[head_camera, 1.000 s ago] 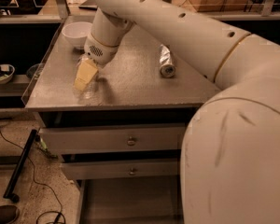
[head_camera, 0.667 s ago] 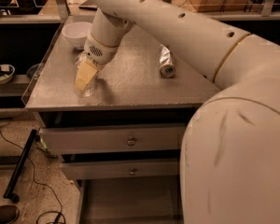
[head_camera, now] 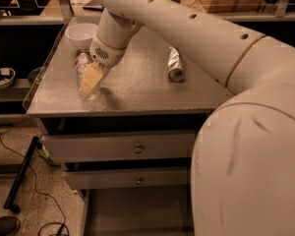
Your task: Place water bottle into bottom drawer
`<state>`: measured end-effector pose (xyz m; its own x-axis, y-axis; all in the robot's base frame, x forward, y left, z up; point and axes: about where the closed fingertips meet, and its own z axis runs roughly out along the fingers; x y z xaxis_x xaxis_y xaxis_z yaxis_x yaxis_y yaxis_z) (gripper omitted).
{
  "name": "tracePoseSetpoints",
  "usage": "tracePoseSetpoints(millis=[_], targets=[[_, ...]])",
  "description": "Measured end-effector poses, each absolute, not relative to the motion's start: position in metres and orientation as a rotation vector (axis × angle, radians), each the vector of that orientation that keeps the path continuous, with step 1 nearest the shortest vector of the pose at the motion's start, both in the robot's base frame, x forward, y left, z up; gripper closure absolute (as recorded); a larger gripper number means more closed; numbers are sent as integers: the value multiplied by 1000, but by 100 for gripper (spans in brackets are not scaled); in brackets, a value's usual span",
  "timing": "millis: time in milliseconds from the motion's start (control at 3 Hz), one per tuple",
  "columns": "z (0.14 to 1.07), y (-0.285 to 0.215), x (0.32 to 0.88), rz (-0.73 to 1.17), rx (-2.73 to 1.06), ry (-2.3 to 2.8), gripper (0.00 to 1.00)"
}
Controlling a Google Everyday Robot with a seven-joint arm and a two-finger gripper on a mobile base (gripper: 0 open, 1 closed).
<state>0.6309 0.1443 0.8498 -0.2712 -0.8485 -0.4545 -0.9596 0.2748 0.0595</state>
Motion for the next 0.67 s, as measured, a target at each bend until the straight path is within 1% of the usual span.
tracePoseSetpoints(millis=[333, 667], targets=[[850, 144, 631, 466, -1647, 2217, 100], [850, 144, 631, 466, -1647, 2217, 100]])
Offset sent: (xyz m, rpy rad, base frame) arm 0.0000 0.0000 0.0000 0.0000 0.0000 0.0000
